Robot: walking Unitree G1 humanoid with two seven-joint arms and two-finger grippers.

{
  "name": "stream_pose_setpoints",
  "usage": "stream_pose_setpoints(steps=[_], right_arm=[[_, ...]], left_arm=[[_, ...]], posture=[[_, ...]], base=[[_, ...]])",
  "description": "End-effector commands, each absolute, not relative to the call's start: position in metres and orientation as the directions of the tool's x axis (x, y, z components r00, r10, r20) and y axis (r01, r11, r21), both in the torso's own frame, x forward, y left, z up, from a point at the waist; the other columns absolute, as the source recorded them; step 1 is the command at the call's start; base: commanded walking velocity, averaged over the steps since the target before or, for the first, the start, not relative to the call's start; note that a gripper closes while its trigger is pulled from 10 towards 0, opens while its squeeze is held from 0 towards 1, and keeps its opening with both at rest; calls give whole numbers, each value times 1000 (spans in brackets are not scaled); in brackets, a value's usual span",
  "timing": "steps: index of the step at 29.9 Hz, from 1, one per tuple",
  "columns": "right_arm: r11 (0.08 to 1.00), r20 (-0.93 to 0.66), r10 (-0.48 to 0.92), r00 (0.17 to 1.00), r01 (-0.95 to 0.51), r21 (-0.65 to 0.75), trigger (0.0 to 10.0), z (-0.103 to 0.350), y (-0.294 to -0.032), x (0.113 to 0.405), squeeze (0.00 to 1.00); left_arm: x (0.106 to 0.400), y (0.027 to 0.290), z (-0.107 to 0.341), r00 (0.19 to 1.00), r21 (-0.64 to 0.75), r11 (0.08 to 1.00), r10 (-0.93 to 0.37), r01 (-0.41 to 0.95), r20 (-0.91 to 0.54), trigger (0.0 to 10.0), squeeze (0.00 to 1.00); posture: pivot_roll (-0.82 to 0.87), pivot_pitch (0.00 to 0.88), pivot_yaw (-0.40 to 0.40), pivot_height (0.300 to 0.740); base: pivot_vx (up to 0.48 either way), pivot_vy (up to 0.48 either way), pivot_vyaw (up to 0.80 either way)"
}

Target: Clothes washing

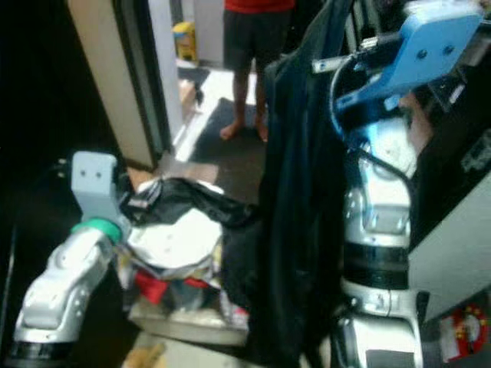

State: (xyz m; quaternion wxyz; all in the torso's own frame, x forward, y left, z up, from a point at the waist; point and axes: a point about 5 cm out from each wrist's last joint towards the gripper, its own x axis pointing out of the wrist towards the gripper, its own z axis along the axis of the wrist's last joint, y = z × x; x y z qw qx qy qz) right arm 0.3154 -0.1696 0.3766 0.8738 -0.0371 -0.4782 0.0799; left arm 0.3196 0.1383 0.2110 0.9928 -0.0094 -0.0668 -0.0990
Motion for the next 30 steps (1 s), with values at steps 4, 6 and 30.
stream_pose_setpoints(steps=[4, 6, 30], right_arm=[[985, 799, 173, 576, -114, -131, 10000, 363, -164, 319, 0], [987, 769, 150, 621, -132, -87, 10000, 353, -162, 323, 0], [990, 680, 32, 732, -115, 78, 10000, 325, -167, 335, 0]], left_arm=[[320, 135, 210, 970, -5, 978, -205, 208, 126, 10000, 0], [321, 134, 215, 969, -5, 978, -204, 207, 141, 10000, 0], [316, 137, 250, 943, 30, 976, -218, 217, 250, 10000, 0]], posture=[[51, 49, 37, 740], [50, 47, 36, 740], [65, 47, 42, 740]], base=[[0, 0, 0], [0, 0, -400], [0, 0, -786]])
